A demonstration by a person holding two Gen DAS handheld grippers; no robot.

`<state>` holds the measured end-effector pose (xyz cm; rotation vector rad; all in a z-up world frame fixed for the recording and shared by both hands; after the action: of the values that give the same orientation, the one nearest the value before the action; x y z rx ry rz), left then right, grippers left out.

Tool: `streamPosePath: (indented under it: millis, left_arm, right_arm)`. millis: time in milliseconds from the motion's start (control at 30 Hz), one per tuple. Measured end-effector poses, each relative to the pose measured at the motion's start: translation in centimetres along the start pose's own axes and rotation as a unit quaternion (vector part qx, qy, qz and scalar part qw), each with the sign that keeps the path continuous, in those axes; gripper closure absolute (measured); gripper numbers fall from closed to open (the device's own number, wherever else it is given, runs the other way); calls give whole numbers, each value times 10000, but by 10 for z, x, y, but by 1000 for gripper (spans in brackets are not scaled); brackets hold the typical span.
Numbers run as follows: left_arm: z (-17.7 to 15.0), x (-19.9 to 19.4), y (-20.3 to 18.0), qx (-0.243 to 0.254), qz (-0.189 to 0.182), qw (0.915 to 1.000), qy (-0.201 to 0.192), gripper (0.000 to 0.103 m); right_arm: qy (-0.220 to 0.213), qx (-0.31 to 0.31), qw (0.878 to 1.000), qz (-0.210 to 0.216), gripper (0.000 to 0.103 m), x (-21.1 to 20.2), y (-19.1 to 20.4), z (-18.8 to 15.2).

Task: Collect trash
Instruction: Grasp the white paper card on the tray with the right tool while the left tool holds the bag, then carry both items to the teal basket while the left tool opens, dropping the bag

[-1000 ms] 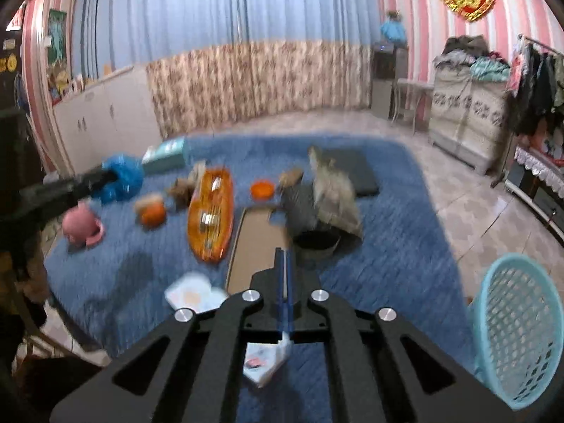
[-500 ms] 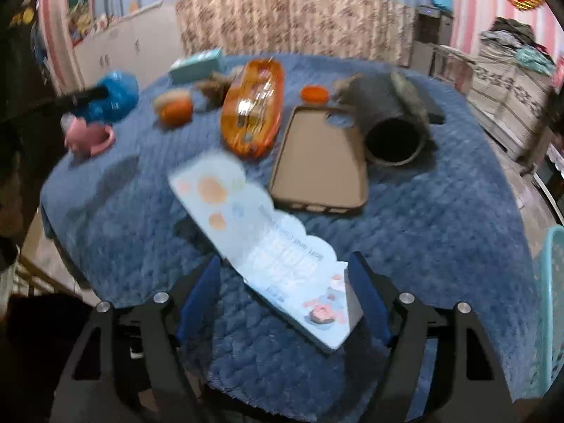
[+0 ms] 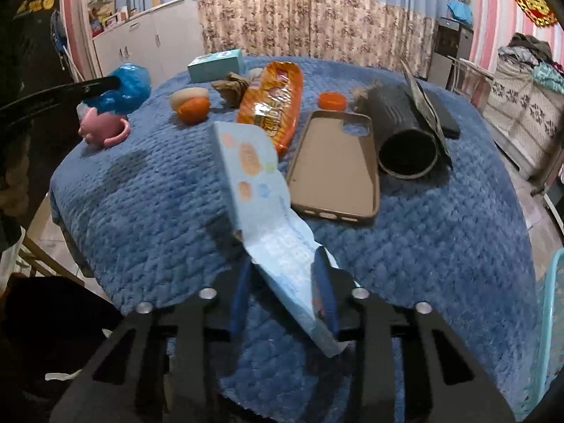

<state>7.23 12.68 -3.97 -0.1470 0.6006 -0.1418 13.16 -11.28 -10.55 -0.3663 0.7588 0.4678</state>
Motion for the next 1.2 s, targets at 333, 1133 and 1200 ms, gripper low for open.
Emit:
streamPosePath:
  millis: [333,1133,1200]
  left_arm:
    - [2,-4,-8,56,-1,10000,-81,97]
    - [81,76,-199,1102,-1489,9819,-388,97]
    - [80,92,-225,1160,-1715,9778,-305,97]
  right_arm:
    - [-304,468,9984,-31,91,-21,-25,10]
    - [-1124,2732,9320,-2099,97,-133,-214,-15]
    - [-1040,2965,9195,-2361,97,-134,-240,-29]
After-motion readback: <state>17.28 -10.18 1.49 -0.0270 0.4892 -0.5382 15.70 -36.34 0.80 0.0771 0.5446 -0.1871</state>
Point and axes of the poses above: each gripper's, at about its wrist camera, not at the fingertips, and x roughly the way its jaws point, y to its left, z to its top, the point moved 2 cm from there along x, roughly the way its jaws point, and after that the axes turned 14 degrees about -z, right-handed, at the moved point
